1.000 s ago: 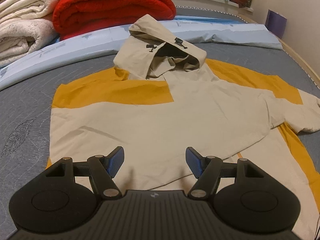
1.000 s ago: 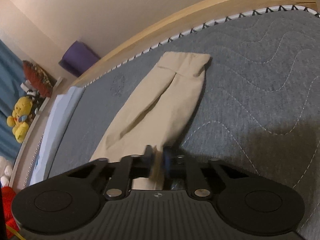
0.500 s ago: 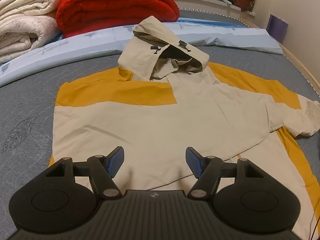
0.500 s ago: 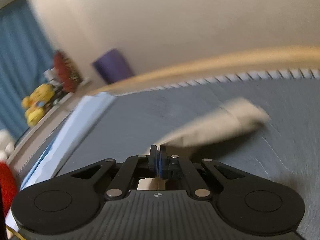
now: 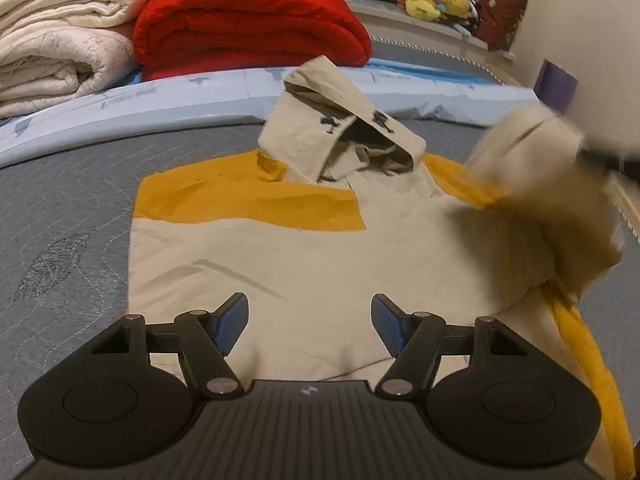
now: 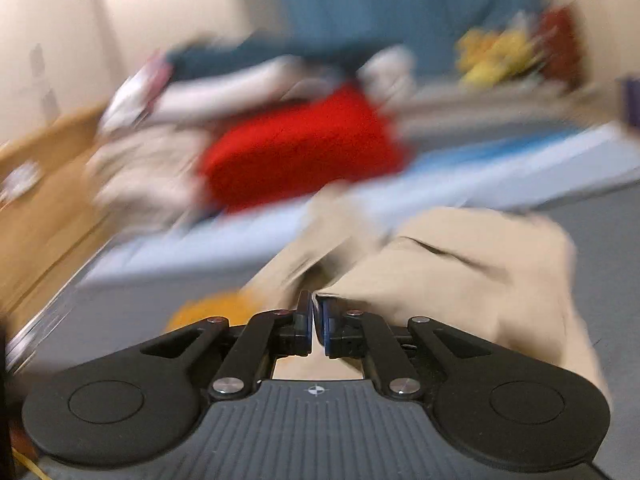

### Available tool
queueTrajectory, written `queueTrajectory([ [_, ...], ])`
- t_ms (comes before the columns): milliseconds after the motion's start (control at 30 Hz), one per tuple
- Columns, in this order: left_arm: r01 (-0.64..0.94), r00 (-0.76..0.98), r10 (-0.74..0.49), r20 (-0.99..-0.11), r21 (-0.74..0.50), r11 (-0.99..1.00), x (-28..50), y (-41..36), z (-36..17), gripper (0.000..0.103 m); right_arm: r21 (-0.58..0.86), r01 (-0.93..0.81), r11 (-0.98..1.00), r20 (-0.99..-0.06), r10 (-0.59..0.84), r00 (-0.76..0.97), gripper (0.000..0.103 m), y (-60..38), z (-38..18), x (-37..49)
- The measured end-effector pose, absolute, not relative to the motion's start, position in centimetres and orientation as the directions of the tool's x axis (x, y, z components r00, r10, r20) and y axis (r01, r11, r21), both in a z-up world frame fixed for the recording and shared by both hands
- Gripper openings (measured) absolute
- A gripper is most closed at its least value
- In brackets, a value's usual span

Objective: Fold large clothes
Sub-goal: 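Fold the held sleeve across the jacket body with the right tool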

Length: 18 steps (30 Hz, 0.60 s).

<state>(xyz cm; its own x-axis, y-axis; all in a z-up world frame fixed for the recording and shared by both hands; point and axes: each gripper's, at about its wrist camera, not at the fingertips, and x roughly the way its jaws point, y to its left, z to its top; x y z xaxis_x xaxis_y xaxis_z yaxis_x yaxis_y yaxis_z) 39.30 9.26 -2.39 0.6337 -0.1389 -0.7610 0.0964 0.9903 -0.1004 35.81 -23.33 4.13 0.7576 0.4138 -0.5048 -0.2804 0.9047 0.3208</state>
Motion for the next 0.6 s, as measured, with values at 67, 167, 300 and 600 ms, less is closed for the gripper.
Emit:
queueTrajectory([
  [67, 0.067, 0.64, -0.137, -0.756, -0.122, 0.99, 39.4, 10.4, -1.9, 0.073, 0.367, -0.27, 0.89, -0.544, 0.441, 0.714, 0.015, -21.3, 3.7, 34.7],
  [167, 0.018, 0.644, -0.124, -0.755, -0.147, 0.989, 39.7, 12.0, -1.7, 0.073, 0.429, -0.178, 0.886, -0.558, 0.415, 0.718, 0.03, -21.5, 3.2, 33.7],
  [300, -0.025, 0.628, -0.135, -0.766, -0.193, 0.981, 40.1, 13.3, -2.2, 0.07, 0.46, -0.045, 0.887, -0.573, 0.335, 0.748, 0.037, -24.6, 0.7, 33.5],
  [600, -0.006, 0.609, -0.243, -0.755, -0.311, 0.95, 41.5, 11.7, -4.6, 0.045, 0.616, 0.185, 0.766, -0.707, 0.434, 0.557, 0.039, -24.7, -7.5, 35.4],
])
